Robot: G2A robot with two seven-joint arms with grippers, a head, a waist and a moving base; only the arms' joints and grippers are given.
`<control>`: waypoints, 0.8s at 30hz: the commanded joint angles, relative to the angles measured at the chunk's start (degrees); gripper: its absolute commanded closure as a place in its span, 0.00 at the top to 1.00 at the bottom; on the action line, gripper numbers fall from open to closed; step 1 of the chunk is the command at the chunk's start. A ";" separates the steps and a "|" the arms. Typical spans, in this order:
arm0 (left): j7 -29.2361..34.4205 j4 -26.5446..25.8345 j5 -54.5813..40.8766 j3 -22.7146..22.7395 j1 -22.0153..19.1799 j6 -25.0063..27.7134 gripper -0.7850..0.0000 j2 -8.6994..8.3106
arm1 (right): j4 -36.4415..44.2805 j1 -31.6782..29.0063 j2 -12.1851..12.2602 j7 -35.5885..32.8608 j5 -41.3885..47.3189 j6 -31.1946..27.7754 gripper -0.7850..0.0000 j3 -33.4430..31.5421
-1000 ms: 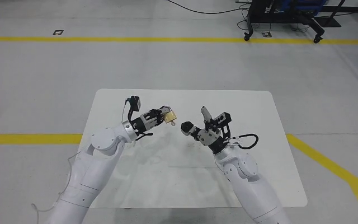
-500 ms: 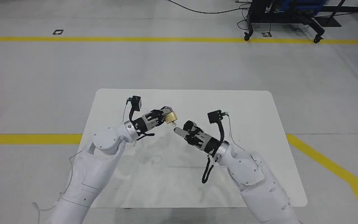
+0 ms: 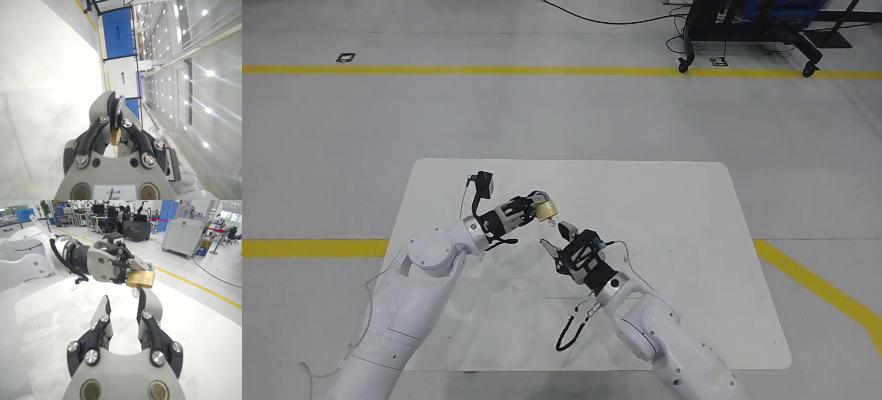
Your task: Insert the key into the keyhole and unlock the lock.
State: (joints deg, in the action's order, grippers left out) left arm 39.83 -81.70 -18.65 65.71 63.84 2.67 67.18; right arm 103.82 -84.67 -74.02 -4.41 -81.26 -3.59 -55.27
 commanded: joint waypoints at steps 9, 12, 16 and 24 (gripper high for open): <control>0.19 -0.11 0.52 0.13 0.13 0.06 0.00 0.04 | -2.47 1.95 -1.03 0.34 0.33 3.49 0.40 1.96; 0.36 -0.11 0.41 0.22 0.19 0.04 0.00 0.05 | -2.94 2.25 -1.28 0.92 3.02 3.42 0.28 1.66; 0.95 -0.11 -0.17 0.29 0.20 -0.01 0.00 0.08 | -3.11 2.21 -1.53 1.29 6.71 3.39 0.04 0.97; 0.95 -0.28 -0.13 0.44 0.32 0.26 0.00 0.12 | -2.37 1.10 -1.68 -0.91 23.73 -2.90 0.00 -2.26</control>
State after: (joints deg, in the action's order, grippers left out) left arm 40.82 -81.95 -18.82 66.13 64.15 2.86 67.30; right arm 101.39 -83.49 -75.68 -4.84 -60.80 -5.59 -57.14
